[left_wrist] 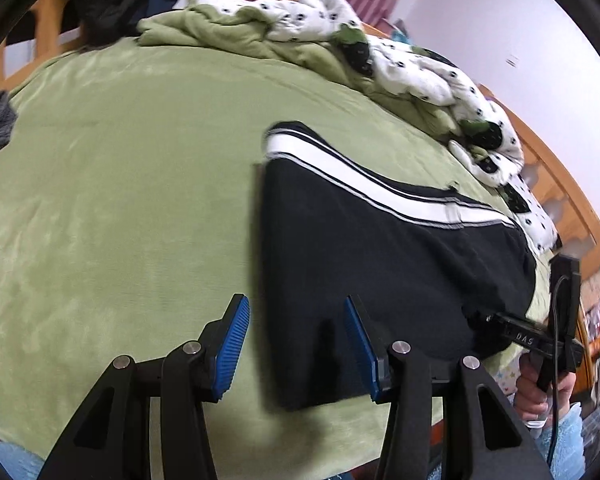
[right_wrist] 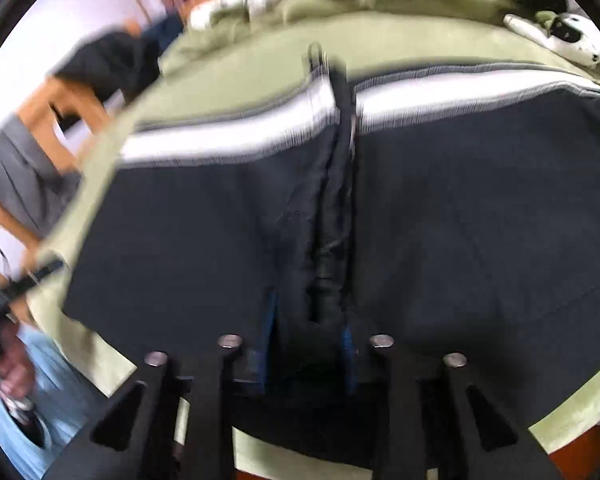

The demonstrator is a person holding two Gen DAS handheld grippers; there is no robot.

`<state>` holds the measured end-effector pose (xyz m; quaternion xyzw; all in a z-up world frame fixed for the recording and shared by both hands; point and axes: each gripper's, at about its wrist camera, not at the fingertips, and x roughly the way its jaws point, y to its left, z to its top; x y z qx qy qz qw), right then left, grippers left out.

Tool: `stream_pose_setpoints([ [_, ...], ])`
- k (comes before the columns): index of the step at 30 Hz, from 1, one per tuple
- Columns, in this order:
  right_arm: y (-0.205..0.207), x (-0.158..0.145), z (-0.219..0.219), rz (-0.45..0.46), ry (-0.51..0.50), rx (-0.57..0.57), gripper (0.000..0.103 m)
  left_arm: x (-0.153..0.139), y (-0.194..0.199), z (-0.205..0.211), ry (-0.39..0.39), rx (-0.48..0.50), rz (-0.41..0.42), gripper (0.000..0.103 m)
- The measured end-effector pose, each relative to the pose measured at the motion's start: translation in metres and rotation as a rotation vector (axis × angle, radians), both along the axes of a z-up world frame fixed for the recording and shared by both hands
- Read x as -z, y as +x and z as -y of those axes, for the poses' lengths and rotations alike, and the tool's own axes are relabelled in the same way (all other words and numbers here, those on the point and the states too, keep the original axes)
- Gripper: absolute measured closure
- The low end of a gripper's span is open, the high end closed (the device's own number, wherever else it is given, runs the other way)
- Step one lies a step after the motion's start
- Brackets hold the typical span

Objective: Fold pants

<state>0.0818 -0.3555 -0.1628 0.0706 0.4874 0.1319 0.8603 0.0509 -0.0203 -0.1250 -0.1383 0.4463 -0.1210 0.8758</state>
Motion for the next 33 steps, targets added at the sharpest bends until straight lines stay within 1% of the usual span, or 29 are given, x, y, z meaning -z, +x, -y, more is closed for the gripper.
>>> stream_pose_setpoints([
  [1, -0.006, -0.009, 0.003, 0.039, -0.008, 0.015, 0.072, 0.003, 0.000, 0.003, 0.005, -0.001, -0.010, 0.056],
  [2, -0.016, -0.021, 0.009, 0.100, 0.003, 0.044, 0.070, 0.010, 0.000, 0.009, 0.023, -0.003, -0.039, 0.056],
  [3, -0.026, -0.028, 0.014, 0.149, 0.031, 0.070, 0.067, 0.017, 0.000, 0.013, 0.055, -0.006, -0.063, 0.054],
  [4, -0.037, -0.033, 0.019, 0.192, 0.065, 0.100, 0.054, 0.025, 0.001, 0.016, 0.086, -0.009, -0.091, 0.054],
  [5, -0.045, -0.032, 0.021, 0.198, 0.079, 0.114, 0.046, 0.036, 0.001, 0.019, 0.106, -0.014, -0.126, 0.053],
  [6, -0.046, -0.027, 0.018, 0.169, 0.064, 0.106, 0.046, 0.044, 0.000, 0.021, 0.095, -0.017, -0.149, 0.053],
  [7, -0.044, -0.014, 0.012, 0.110, 0.015, 0.088, 0.047, 0.046, -0.001, 0.020, 0.078, -0.021, -0.148, 0.052],
  [8, -0.042, -0.005, 0.008, 0.078, -0.026, 0.079, 0.049, 0.043, -0.002, 0.020, 0.078, -0.023, -0.144, 0.052],
  [9, -0.040, 0.003, 0.001, 0.064, -0.063, 0.065, 0.052, 0.040, -0.002, 0.021, 0.080, -0.019, -0.150, 0.052],
  [11, -0.047, -0.002, -0.009, 0.106, -0.132, 0.030, 0.052, 0.035, -0.004, 0.019, 0.066, -0.025, -0.160, 0.052],
  [12, -0.052, -0.009, -0.009, 0.128, -0.131, 0.016, 0.052, 0.032, -0.007, 0.017, 0.056, -0.031, -0.157, 0.052],
  [13, -0.059, -0.017, -0.005, 0.159, -0.099, 0.023, 0.052, 0.029, -0.011, 0.016, 0.052, -0.032, -0.151, 0.052],
  [17, -0.074, -0.032, 0.019, 0.225, 0.014, 0.098, 0.051, 0.019, -0.026, 0.011, 0.051, -0.039, -0.143, 0.052],
  [19, -0.065, -0.031, 0.017, 0.228, 0.042, 0.120, 0.051, 0.016, -0.033, 0.009, 0.045, -0.039, -0.137, 0.052],
  [21, -0.057, -0.024, 0.016, 0.197, 0.019, 0.128, 0.052, 0.011, -0.042, 0.005, 0.048, -0.044, -0.117, 0.052],
  [22, -0.052, -0.018, 0.014, 0.172, 0.002, 0.132, 0.064, 0.010, -0.048, 0.003, 0.052, -0.049, -0.113, 0.052],
  [23, -0.046, -0.007, 0.012, 0.113, -0.016, 0.117, 0.092, 0.009, -0.050, 0.001, 0.051, -0.053, -0.112, 0.052],
  [24, -0.041, 0.003, 0.008, 0.064, -0.040, 0.111, 0.090, 0.009, -0.053, -0.001, 0.044, -0.057, -0.112, 0.052],
  [25, -0.041, 0.008, 0.010, 0.051, -0.050, 0.107, 0.090, 0.009, -0.056, -0.003, 0.034, -0.061, -0.113, 0.052],
  [27, -0.046, 0.004, 0.003, 0.069, -0.092, 0.083, 0.090, 0.010, -0.061, -0.011, 0.015, -0.074, -0.119, 0.052],
  [29, -0.048, -0.001, -0.001, 0.061, -0.115, 0.065, 0.085, 0.010, -0.064, -0.018, 0.003, -0.078, -0.117, 0.052],
  [31, -0.056, -0.008, 0.004, 0.052, -0.065, 0.079, 0.082, 0.008, -0.066, -0.023, -0.005, -0.080, -0.106, 0.052],
  [32, -0.061, -0.014, 0.010, 0.051, -0.021, 0.091, 0.080, 0.007, -0.066, -0.026, -0.016, -0.075, -0.097, 0.052],
  [33, -0.066, -0.019, 0.014, 0.060, 0.002, 0.105, 0.078, 0.006, -0.066, -0.027, -0.032, -0.069, -0.087, 0.052],
])
